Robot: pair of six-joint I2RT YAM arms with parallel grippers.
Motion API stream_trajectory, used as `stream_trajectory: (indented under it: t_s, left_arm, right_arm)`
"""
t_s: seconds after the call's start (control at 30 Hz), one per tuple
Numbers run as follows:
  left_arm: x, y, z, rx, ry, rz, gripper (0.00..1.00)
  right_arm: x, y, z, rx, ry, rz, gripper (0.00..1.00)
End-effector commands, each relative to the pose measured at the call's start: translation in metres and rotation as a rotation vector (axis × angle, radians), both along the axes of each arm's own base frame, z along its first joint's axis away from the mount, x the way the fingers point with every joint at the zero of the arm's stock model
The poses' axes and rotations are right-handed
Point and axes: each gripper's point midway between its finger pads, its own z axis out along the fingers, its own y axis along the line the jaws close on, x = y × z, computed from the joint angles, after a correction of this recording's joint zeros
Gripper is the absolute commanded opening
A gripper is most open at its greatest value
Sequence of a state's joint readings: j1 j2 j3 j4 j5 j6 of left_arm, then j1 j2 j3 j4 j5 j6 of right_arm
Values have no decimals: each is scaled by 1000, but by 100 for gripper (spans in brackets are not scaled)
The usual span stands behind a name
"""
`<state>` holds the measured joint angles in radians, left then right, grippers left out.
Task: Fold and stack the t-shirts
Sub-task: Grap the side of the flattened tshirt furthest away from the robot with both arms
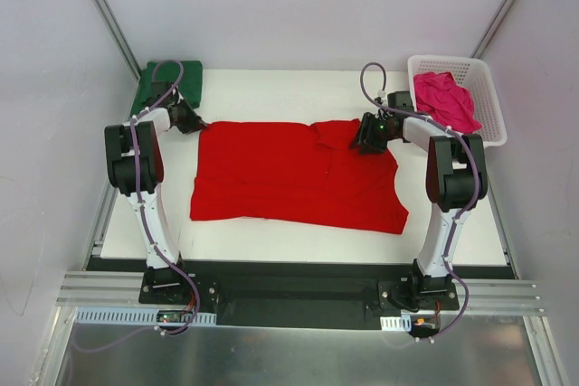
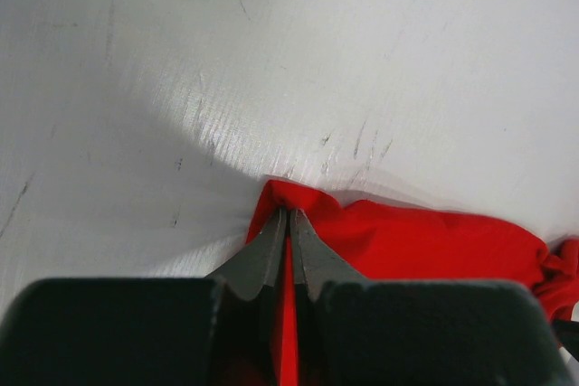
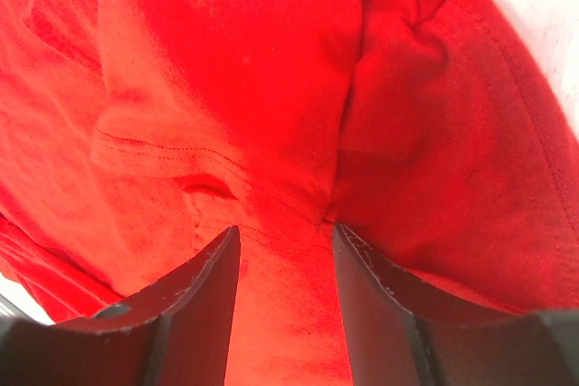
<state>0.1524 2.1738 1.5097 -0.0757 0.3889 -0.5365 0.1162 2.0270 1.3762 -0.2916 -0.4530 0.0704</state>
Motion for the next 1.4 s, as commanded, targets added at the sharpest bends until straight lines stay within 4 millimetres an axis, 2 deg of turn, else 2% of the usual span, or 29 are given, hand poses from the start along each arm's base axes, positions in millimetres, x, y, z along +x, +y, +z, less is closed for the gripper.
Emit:
stream_trajectory:
  t_s: [0.0,0.43,0.6,0.83,0.9,1.03,1.37]
  left_arm:
    - [1,4,24,3,-46,5,0]
    - [1,5,22,3,-42,7,0]
    - [1,7,23,6,-44,9,0]
    - [1,7,21,4,-41,9,0]
    - [1,7,22,6,-44,10,0]
    - [1,6,22,3,-43,7,0]
    - [1,9,32,11,-64,9,0]
  right_arm:
    - [13,3,14,15,-41,2,48]
    - [12,9,8,23,-25,15,46]
    - [12,11,4,28,-17,21,37]
    - [12,14,5,31,-17,32,14]
    - [12,13,4,33,-17,33,11]
    - [12,13,9,25,-30,36,4]
    - [19,8,55,5,-120,36,2]
